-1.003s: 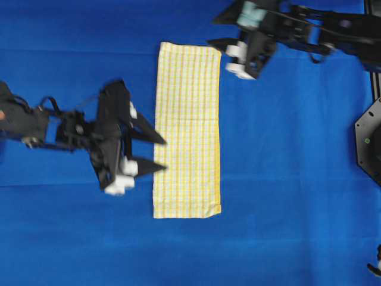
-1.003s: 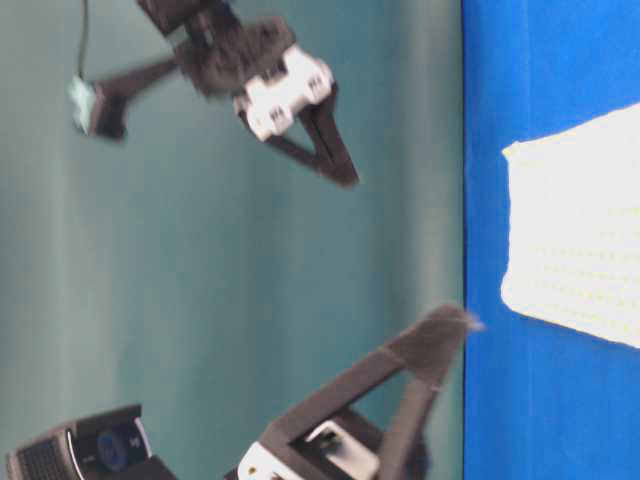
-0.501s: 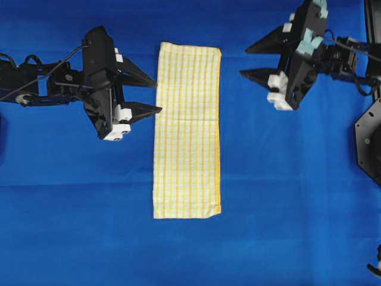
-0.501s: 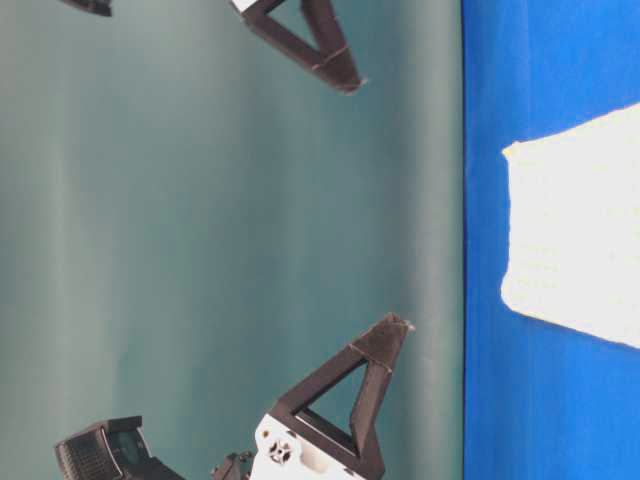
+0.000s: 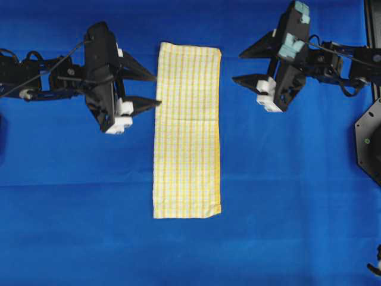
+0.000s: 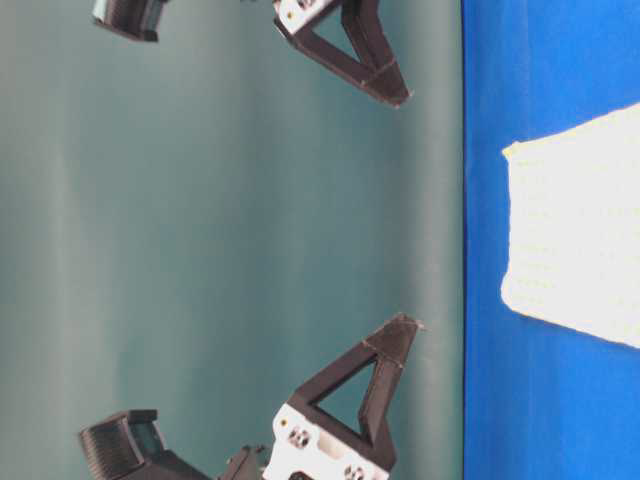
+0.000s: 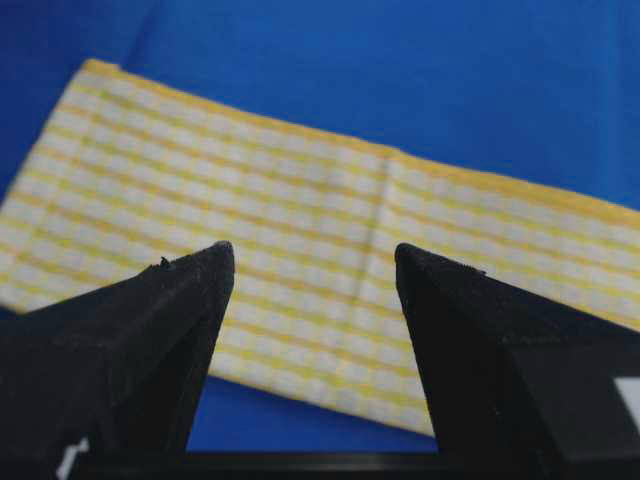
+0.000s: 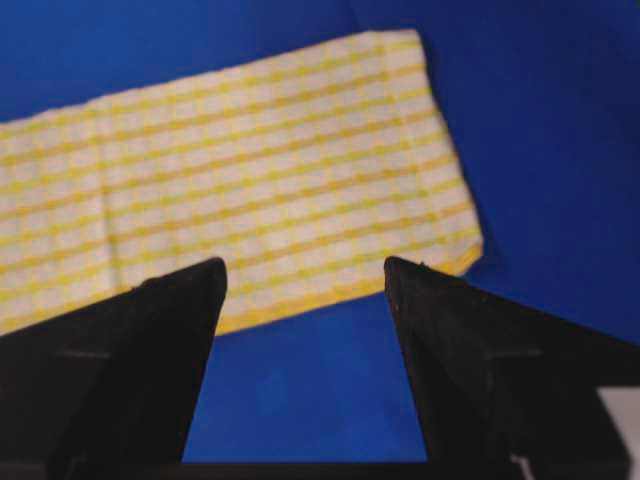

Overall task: Fold the yellow towel.
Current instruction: 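Move both grippers to the far end of the strip and grasp its corners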

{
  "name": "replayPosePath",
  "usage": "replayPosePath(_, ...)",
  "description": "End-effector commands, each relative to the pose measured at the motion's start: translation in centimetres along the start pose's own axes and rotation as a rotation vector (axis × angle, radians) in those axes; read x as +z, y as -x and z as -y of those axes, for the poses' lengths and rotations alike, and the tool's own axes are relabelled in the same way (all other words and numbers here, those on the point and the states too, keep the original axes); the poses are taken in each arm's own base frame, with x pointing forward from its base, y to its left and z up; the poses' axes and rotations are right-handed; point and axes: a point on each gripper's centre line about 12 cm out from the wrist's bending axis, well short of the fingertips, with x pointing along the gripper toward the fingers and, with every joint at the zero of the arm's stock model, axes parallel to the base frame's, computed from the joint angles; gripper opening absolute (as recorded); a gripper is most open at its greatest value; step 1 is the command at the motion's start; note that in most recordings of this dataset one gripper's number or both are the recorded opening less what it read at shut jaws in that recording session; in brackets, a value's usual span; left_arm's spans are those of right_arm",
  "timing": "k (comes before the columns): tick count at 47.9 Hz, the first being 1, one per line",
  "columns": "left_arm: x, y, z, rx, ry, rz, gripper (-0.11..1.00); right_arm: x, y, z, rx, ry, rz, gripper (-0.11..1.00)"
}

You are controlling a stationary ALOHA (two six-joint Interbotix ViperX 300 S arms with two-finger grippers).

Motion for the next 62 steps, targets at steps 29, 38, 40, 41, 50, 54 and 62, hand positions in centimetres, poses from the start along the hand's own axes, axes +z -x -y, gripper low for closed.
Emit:
replayPosePath(29,-1.8,-6.2,-8.9,0.207,0.080,0.018,0.75,-1.4,-9.1,6.2,-0.125,-0.173,0.008,0.70)
replayPosePath(38,-3.1,-7.7,-10.2,0.231,0.094,-0.010,0.75,-2.6,-10.7,6.6,-0.138,-0.201,-0.017,0.70)
replayPosePath(40,-3.4,-8.0,-10.3,0.233,0.094,-0.013,0.75,-2.8,-11.0,6.7,-0.141,-0.205,-0.023,0.70)
replayPosePath(41,-3.6,-8.1,-10.4,0.236,0.096,-0.012,0.75,-3.0,-11.1,6.7,-0.140,-0.205,-0.025,0.70)
replayPosePath(50,-4.7,-8.8,-11.0,0.250,0.104,-0.020,0.75,-3.6,-11.6,6.8,-0.147,-0.220,-0.035,0.70)
replayPosePath(54,-5.2,-9.2,-11.1,0.251,0.115,-0.032,0.75,-3.6,-11.6,6.9,-0.150,-0.227,-0.037,0.70)
replayPosePath(62,-6.1,-9.7,-11.2,0.258,0.146,-0.061,0.63,-3.6,-11.7,6.6,-0.145,-0.227,-0.036,0.66)
